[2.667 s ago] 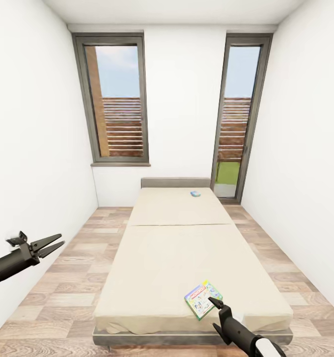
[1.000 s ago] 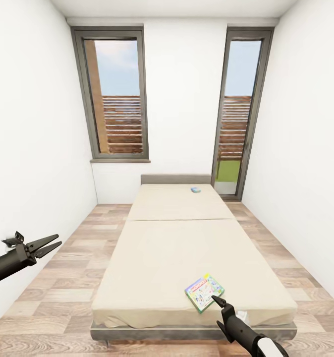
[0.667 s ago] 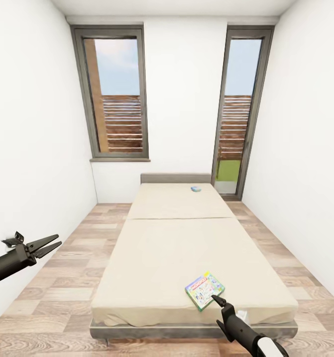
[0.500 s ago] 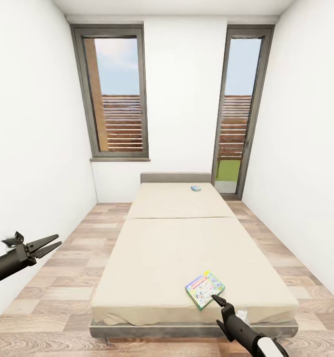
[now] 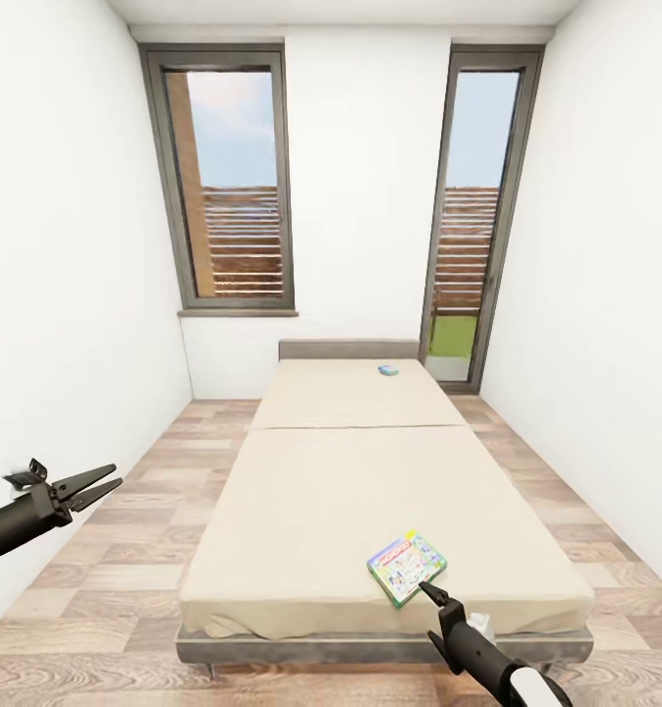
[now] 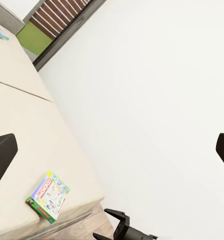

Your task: Put all the toys in the child's room - the three board games (two on the bed and one on the table), the two jigsaw puzzles on the table, and the tennis ball on the table - inside the toy box on the table in the child's room.

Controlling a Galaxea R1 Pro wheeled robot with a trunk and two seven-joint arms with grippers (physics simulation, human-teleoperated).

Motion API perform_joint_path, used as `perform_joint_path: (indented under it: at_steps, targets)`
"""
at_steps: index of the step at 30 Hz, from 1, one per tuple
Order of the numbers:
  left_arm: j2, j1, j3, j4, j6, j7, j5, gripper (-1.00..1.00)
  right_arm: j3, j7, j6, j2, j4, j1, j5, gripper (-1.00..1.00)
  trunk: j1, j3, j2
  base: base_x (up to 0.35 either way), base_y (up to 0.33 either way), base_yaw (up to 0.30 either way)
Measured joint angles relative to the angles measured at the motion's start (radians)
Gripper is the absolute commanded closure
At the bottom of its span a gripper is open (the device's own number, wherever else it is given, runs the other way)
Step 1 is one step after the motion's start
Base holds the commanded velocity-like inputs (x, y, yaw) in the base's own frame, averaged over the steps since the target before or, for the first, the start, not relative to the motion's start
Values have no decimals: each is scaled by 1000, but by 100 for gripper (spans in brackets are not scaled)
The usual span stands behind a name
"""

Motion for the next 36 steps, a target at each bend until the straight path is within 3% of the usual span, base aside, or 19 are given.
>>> perform_joint_path:
  at_steps: [36]
  targets:
    - [1,0,0,0,0,0,0,-100,-6,-2,-10,3,1,-2,0,-100,138,-113,-252,0,0,0]
